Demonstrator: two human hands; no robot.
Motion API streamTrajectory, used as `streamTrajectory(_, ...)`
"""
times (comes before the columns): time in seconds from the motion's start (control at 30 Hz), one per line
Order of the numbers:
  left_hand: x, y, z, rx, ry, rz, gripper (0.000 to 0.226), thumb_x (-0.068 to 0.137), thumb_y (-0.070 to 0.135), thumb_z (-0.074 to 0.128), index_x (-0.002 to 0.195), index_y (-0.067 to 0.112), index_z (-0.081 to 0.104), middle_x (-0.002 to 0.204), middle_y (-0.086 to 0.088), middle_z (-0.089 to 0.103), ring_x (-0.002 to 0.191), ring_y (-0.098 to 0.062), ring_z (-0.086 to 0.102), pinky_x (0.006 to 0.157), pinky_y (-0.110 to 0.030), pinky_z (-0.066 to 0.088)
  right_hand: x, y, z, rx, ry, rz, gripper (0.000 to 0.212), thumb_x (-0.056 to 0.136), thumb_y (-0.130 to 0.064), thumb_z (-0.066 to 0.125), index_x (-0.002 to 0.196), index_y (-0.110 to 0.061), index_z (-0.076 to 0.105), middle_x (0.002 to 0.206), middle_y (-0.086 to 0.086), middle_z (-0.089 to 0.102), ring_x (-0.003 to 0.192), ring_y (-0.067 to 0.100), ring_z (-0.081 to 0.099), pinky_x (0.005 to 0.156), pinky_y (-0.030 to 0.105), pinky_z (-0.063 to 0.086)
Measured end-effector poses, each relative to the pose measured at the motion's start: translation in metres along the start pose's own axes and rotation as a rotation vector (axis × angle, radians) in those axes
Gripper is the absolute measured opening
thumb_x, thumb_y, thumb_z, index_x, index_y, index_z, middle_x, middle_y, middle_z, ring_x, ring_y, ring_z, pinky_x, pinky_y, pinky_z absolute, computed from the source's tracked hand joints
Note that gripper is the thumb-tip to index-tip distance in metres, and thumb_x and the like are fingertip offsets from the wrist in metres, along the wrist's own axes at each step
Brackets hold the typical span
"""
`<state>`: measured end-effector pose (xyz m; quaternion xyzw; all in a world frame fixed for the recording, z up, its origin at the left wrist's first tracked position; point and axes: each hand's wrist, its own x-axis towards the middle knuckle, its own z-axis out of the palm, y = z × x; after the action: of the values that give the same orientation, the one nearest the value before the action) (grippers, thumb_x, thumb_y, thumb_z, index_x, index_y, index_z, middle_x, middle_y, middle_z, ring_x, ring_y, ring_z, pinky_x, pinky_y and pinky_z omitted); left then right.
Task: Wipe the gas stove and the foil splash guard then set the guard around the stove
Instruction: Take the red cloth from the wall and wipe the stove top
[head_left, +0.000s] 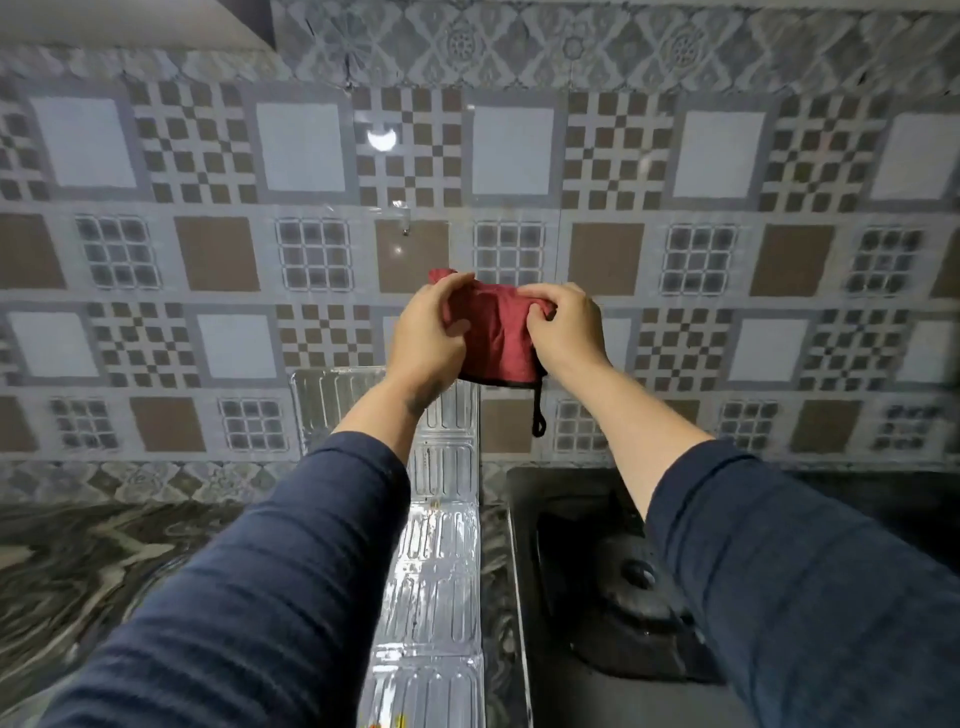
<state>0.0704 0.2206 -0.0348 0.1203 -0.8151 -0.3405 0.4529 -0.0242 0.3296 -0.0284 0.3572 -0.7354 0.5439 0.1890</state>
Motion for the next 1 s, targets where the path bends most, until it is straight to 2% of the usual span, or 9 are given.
streamTrajectory(0.23,-0.111,0.029,0.027,-0.068,-0.102,-0.198,0.057,0.086,-0.011,0.049,0.133,0.020,0.053,0.127,0.004,0.055,0.117,-0.013,0.051,0.105,-0.028,0.041,-0.092,0.032,-0.065,-0.048,-0.153,0.067,0.031,0.089,-0.002,0.047,0.107,-0.012,0.070,0.112,0.008,0.061,0.100,0.011,0.053,0.083,0.007,0.032)
streamTrajectory(0.4,-0.169,0.050,0.041,-0.005,-0.165,-0.297,0.058,0.087,-0.009,0.050,0.136,0.023,0.051,0.134,0.002,0.054,0.112,-0.006,0.046,0.094,-0.012,0.037,-0.143,0.045,-0.102,-0.001,-0.254,0.128,0.031,0.086,-0.001,0.049,0.105,-0.009,0.071,0.114,0.007,0.069,0.108,0.012,0.059,0.083,0.006,0.035)
streamTrajectory(0.5,-0.198,0.053,0.043,-0.024,-0.228,-0.365,0.059,0.087,-0.011,0.049,0.136,0.021,0.050,0.126,0.004,0.053,0.111,-0.009,0.049,0.076,0.000,0.041,-0.176,0.053,-0.118,-0.001,-0.296,0.182,0.031,0.085,-0.001,0.050,0.104,-0.010,0.072,0.113,0.006,0.070,0.107,0.015,0.060,0.087,0.012,0.039)
streamTrajectory(0.53,-0.209,0.053,0.044,-0.010,-0.250,-0.379,0.058,0.086,-0.011,0.050,0.136,0.020,0.049,0.122,0.004,0.053,0.109,-0.009,0.049,0.074,0.000,0.041,-0.187,0.055,-0.123,-0.001,-0.314,0.203,0.031,0.084,-0.002,0.050,0.103,-0.011,0.073,0.111,0.006,0.070,0.105,0.015,0.061,0.087,0.015,0.041)
streamTrajectory(0.63,-0.243,0.047,0.043,0.030,-0.375,-0.481,0.055,0.087,-0.005,0.056,0.136,0.019,0.050,0.116,-0.003,0.055,0.100,-0.013,0.053,0.079,-0.017,0.046,-0.219,0.065,-0.134,-0.043,-0.379,0.240,0.031,0.081,-0.001,0.051,0.100,-0.010,0.074,0.106,0.008,0.072,0.093,0.011,0.060,0.076,0.010,0.037)
streamTrajectory(0.73,-0.265,0.036,0.042,0.210,-0.549,-0.469,0.050,0.085,0.009,0.064,0.132,0.024,0.054,0.109,-0.004,0.058,0.100,-0.020,0.058,0.083,-0.022,0.044,-0.244,0.076,-0.135,-0.227,-0.516,0.237,0.029,0.081,-0.009,0.054,0.099,-0.017,0.074,0.101,0.008,0.064,0.098,0.022,0.060,0.079,0.017,0.037)
streamTrajectory(0.83,-0.266,0.028,0.038,0.341,-0.570,-0.425,0.045,0.088,0.024,0.061,0.132,0.026,0.053,0.102,0.001,0.059,0.099,-0.023,0.061,0.088,-0.028,0.047,-0.261,0.081,-0.130,-0.571,-0.590,-0.038,0.031,0.079,-0.026,0.054,0.106,-0.030,0.068,0.103,0.002,0.049,0.108,0.025,0.047,0.094,0.037,0.038)
streamTrajectory(0.9,-0.260,0.023,0.035,0.383,-0.539,-0.414,0.045,0.091,0.021,0.053,0.135,0.026,0.050,0.110,0.000,0.063,0.104,-0.025,0.062,0.092,-0.035,0.049,-0.264,0.078,-0.121,-0.510,-0.592,-0.258,0.036,0.079,-0.028,0.052,0.112,-0.031,0.067,0.116,0.000,0.057,0.119,0.023,0.047,0.104,0.044,0.033)
streamTrajectory(1.0,-0.252,0.010,0.033,0.403,-0.492,-0.404,0.047,0.090,0.012,0.046,0.135,0.025,0.047,0.124,-0.003,0.059,0.109,-0.025,0.060,0.094,-0.042,0.050,-0.265,0.072,-0.101,-0.424,-0.842,-0.363,0.040,0.092,-0.030,0.045,0.130,-0.030,0.055,0.145,-0.005,0.048,0.139,0.014,0.035,0.114,0.041,0.019)
